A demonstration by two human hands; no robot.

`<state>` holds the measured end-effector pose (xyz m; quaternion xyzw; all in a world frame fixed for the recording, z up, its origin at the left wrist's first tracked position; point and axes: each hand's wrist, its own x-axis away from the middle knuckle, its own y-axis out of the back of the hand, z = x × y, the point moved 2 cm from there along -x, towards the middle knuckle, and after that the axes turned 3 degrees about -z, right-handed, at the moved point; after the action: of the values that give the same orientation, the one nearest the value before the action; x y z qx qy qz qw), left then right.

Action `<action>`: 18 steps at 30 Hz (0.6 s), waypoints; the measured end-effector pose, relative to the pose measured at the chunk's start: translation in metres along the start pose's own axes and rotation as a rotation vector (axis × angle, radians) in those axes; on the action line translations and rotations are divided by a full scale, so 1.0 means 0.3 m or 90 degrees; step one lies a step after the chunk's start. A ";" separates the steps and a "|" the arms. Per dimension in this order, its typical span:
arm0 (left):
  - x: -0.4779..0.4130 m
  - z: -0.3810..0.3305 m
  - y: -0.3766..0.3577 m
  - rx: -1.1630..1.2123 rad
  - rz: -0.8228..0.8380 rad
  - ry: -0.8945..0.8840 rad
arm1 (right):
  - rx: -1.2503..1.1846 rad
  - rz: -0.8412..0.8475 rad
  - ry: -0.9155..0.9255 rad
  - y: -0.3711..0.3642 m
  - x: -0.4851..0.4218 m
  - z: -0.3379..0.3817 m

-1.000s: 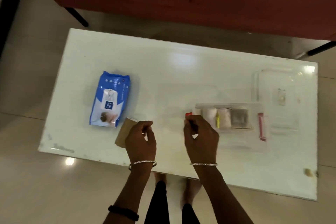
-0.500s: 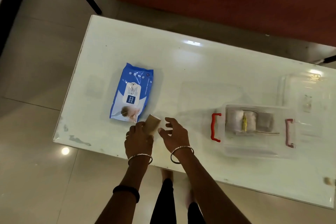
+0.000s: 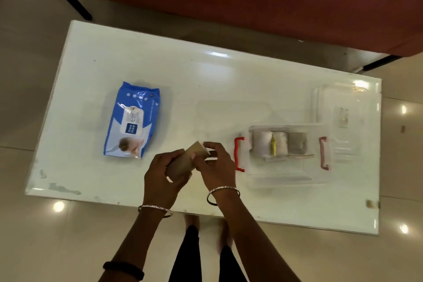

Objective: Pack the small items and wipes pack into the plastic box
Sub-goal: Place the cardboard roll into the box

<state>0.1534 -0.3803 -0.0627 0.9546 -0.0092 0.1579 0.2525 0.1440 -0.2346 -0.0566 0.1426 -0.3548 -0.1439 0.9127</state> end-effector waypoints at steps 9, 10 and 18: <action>0.067 -0.281 -0.244 0.158 0.119 0.001 | -0.300 -0.128 -0.067 0.488 -0.007 -0.060; 0.073 -0.293 -0.275 0.155 0.107 0.020 | -0.311 -0.151 -0.084 0.545 -0.018 -0.083; 0.116 -0.310 -0.465 0.011 -0.012 0.117 | -0.197 -0.151 -0.300 0.742 -0.164 -0.244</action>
<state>0.1723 -0.2114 -0.0424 0.9381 0.0246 0.2428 0.2458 0.1955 -0.0008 -0.0577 0.0047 -0.5116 -0.3308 0.7930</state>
